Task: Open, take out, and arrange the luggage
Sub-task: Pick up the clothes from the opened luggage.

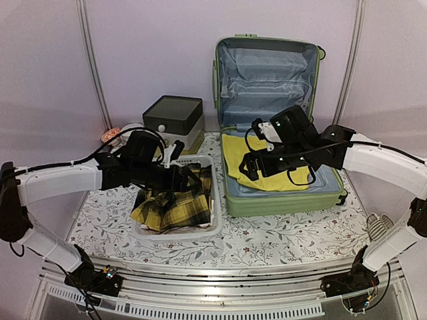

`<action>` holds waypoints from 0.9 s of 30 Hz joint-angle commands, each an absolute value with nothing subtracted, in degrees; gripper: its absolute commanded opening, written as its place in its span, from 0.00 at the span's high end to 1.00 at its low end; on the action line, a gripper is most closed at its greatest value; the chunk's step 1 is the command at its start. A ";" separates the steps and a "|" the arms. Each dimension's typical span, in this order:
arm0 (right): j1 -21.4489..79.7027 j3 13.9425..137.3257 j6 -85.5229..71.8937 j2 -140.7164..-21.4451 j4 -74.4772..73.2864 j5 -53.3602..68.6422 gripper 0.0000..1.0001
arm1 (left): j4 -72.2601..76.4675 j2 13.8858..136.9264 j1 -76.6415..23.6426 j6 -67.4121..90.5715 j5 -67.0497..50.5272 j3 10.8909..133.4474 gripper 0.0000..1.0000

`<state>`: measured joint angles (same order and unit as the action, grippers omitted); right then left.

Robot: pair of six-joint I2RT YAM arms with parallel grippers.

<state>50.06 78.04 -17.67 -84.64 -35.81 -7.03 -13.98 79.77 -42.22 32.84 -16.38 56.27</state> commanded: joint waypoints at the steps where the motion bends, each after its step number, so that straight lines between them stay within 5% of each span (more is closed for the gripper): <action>1: 49.67 76.57 -18.84 -81.52 -34.59 -10.25 0.01 | -11.47 82.75 -42.97 32.73 -16.37 57.00 0.22; 12: 49.35 75.21 -19.69 -80.30 -34.41 -11.82 0.01 | -12.87 90.77 -42.96 32.74 -11.98 59.26 0.35; 18: 49.27 73.99 -19.95 -79.41 -34.32 -12.13 0.01 | -7.13 98.07 -42.78 32.98 -12.94 57.33 0.79; 27: 46.91 73.11 -19.57 -80.96 -35.12 -8.47 0.01 | 0.68 105.70 -43.23 32.57 -14.19 56.42 0.84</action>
<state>49.06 74.06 -19.51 -80.82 -35.27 -10.81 -1.58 104.09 -42.24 33.15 -14.63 58.06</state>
